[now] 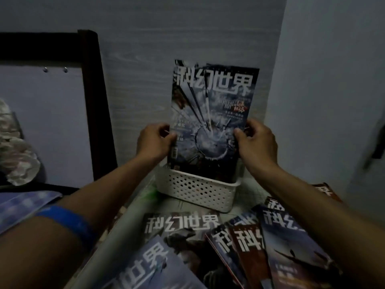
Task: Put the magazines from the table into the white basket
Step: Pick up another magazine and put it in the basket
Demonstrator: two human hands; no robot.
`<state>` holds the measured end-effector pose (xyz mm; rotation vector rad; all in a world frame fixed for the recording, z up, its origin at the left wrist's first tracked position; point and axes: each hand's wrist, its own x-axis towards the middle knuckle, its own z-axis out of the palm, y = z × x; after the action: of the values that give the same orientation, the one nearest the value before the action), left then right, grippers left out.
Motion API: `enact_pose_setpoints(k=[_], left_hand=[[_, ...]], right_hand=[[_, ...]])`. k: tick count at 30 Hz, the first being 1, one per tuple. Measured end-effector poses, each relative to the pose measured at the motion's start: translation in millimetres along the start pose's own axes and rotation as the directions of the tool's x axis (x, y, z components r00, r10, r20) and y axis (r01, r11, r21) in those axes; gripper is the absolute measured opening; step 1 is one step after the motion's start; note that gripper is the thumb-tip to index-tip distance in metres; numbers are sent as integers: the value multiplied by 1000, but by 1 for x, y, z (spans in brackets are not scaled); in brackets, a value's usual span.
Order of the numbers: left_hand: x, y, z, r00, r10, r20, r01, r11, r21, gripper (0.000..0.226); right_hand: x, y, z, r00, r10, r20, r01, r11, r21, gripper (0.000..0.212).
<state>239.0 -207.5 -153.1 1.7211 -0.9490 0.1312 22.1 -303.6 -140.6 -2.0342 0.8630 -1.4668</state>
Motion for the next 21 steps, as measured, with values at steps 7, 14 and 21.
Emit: enact_pose_setpoints(k=[7,14,21], left_hand=[[-7,-54,37,998,-55,11,51,980,194,7],[-22,-46,22,984,-93,150,87,995,48,59],[-116,-21,-30,975,36,217,-68,988,139,45]], right_hand=[[-15,56,26,995,79,54,-66,976,-206,9],[-38,47,19,989,105,107,-79,972,-223,24],[-111,6,-44,891,-106,442,217,953,-210,12]])
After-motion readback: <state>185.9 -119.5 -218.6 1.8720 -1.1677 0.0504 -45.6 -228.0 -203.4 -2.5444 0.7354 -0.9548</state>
